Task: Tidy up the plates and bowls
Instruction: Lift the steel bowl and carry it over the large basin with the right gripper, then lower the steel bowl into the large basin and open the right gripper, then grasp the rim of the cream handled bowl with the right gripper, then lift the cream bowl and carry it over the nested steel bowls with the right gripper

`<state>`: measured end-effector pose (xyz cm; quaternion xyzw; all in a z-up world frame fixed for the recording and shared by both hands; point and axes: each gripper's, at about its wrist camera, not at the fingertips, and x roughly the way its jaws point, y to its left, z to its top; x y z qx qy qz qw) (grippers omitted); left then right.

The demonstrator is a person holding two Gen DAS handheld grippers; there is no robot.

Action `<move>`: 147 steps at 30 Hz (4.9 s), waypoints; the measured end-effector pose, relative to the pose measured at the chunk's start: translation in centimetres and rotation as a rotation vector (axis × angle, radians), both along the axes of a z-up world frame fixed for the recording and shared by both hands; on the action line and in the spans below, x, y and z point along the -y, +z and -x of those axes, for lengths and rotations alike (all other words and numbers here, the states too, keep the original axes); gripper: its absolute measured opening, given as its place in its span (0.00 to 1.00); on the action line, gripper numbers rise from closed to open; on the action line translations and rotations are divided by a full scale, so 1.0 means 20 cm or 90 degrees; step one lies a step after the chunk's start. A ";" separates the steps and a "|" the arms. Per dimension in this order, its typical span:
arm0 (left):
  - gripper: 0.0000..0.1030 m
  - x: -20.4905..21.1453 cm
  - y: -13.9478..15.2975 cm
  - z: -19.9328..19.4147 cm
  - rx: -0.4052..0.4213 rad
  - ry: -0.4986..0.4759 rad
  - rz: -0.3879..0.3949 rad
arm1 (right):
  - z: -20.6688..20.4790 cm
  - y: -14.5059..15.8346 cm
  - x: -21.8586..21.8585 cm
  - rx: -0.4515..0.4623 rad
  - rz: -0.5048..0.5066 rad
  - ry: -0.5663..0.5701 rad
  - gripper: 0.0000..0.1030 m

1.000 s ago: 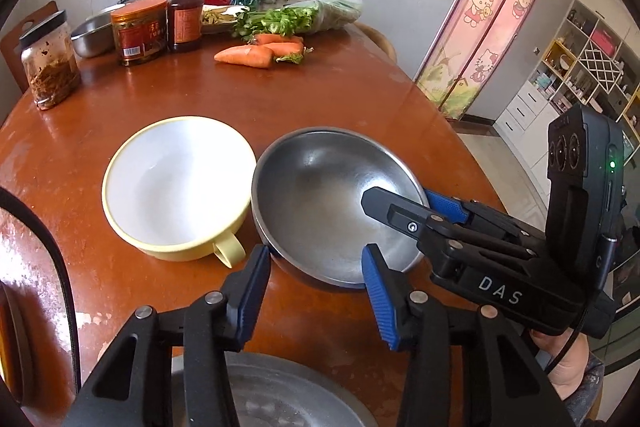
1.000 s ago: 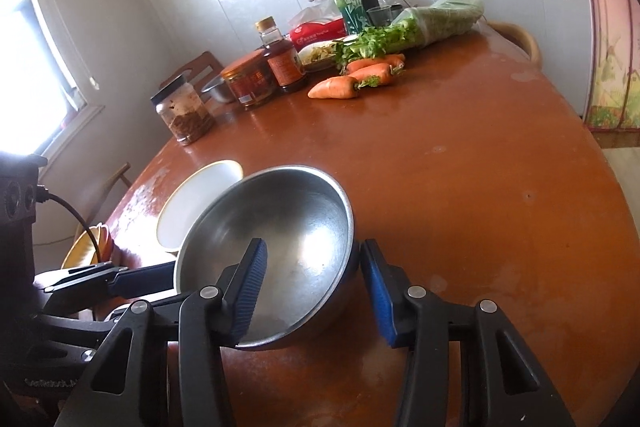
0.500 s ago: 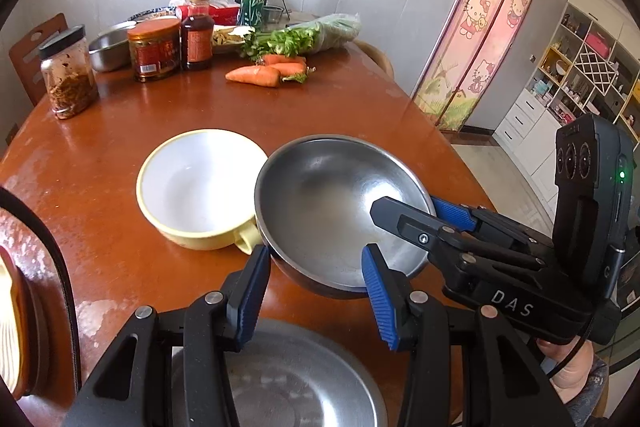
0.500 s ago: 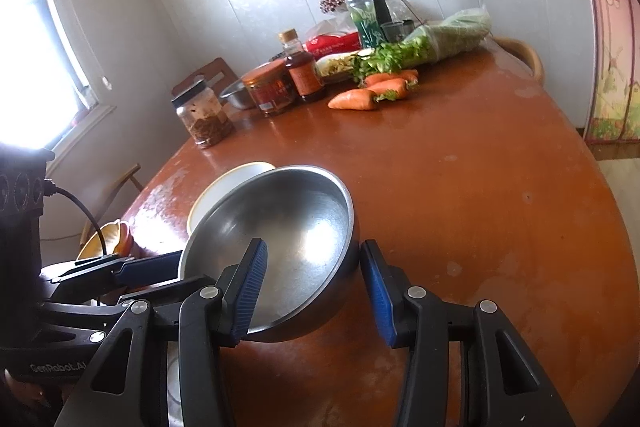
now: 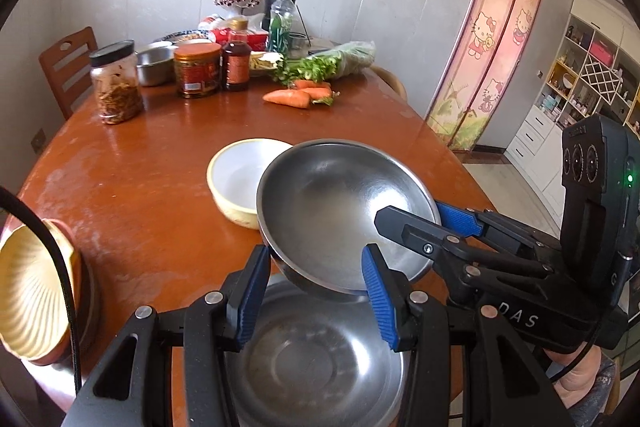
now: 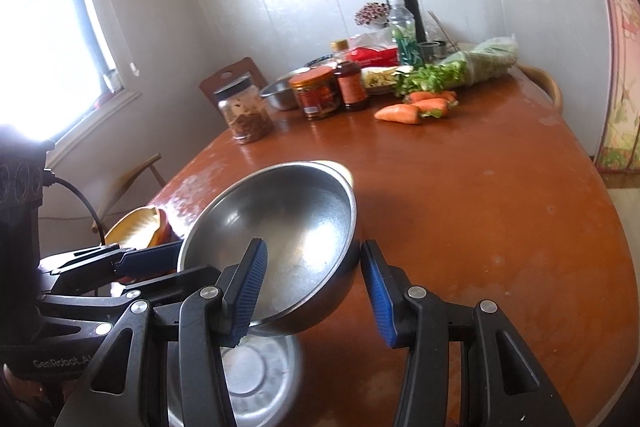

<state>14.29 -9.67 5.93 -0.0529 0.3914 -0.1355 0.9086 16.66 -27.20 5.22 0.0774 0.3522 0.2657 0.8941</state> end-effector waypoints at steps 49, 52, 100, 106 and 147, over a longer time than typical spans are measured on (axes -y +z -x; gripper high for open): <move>0.45 -0.12 -0.17 0.40 -0.019 0.009 -0.026 | 0.47 -0.15 -0.15 -0.005 0.051 0.041 0.49; 0.45 -0.12 -0.18 0.39 -0.022 0.009 -0.025 | 0.47 -0.15 -0.15 -0.006 0.054 0.040 0.49; 0.46 -0.28 -0.05 0.29 0.012 0.053 0.029 | 0.38 -0.10 -0.08 0.011 0.019 0.006 0.58; 0.46 -0.30 -0.08 0.16 -0.003 0.059 0.026 | 0.26 -0.11 -0.06 0.006 0.022 -0.005 0.58; 0.46 -0.26 -0.32 -0.65 -0.134 0.037 0.070 | -0.67 -0.28 -0.31 -0.101 0.067 0.091 0.49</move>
